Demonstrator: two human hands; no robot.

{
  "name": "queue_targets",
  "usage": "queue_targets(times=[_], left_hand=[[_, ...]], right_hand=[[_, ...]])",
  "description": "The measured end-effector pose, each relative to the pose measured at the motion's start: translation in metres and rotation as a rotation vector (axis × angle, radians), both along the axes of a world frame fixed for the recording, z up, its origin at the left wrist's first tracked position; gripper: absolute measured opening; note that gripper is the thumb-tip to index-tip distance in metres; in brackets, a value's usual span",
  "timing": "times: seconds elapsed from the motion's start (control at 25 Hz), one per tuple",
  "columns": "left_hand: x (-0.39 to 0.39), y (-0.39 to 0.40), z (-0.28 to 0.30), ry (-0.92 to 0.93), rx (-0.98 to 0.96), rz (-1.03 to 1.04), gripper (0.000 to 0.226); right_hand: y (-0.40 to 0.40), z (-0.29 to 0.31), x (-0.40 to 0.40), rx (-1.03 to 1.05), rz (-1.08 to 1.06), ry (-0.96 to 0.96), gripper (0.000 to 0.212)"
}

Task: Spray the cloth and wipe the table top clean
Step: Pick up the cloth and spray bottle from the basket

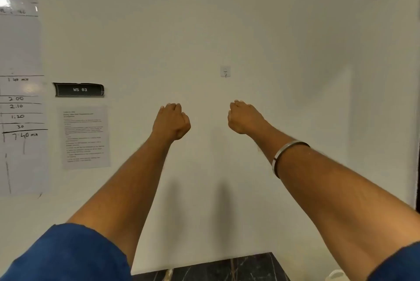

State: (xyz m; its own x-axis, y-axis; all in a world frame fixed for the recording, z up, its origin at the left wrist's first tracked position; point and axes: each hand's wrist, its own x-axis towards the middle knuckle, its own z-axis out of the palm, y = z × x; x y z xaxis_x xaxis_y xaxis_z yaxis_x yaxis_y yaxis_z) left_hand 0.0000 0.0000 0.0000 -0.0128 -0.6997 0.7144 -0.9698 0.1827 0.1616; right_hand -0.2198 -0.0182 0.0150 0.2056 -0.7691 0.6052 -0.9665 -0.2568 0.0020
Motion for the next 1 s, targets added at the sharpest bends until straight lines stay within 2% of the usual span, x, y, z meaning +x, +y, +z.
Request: queue_targets(times=[0.52,1.0], left_hand=[[-0.101,-0.008,0.003,-0.016,0.015,-0.178,0.044],[-0.257,-0.016,-0.004,-0.041,0.034,-0.339,0.045]], right_hand=[[0.036,0.000,-0.104,0.025,-0.176,0.002,0.051],[0.059,-0.006,-0.254,0.055,-0.352,0.030,0.052]])
